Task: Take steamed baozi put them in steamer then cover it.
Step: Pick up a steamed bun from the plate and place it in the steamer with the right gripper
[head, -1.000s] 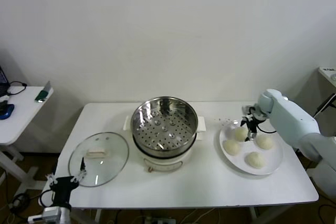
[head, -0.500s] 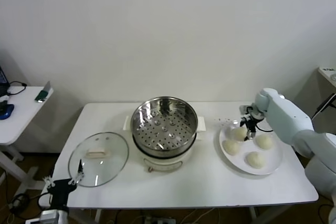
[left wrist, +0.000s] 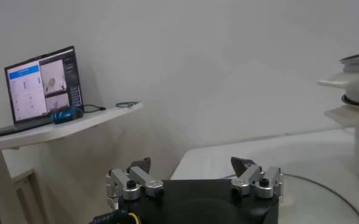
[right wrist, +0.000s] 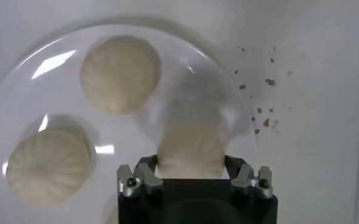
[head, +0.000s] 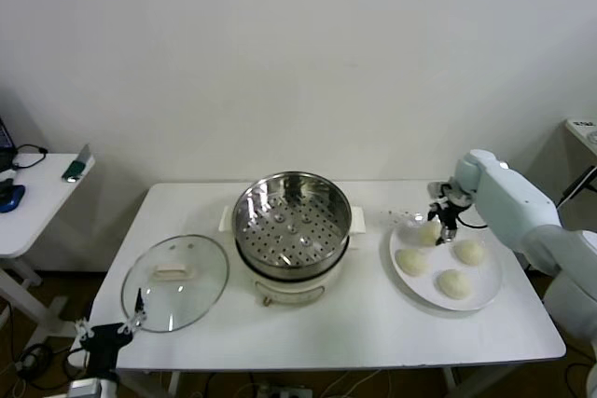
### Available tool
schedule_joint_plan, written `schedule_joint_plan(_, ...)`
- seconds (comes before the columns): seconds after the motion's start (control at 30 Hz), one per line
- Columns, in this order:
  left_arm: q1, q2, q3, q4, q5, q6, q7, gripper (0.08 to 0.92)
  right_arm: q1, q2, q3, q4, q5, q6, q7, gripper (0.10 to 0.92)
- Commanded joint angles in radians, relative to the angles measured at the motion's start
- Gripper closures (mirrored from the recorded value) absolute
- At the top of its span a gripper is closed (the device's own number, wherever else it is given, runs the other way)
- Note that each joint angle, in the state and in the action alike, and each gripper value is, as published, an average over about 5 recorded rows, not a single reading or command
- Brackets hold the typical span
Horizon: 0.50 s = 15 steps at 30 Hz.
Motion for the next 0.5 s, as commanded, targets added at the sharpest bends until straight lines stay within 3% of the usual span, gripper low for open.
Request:
schedule_joint_plan(0.03,0.002,0.002,-0.001,-0.008,-0.003,0.000,0.001,0.177,0.133,-0.028,-0.144,0.126,0.083,0.036,-0.014,0.296)
schedule_joint_plan(0.27,0.013,0.002,0.006,-0.015,-0.001,-0.001,0.002,0.177,0.394,0.055,-0.350,0.224,0.210,0.144,-0.040,0.296)
schedule_joint_plan(0.5,0.027,0.002,0.014,-0.017,-0.002,-0.008,0.001,0.177,0.515,0.209,-0.405,0.304,0.220,0.254,-0.051,0.296)
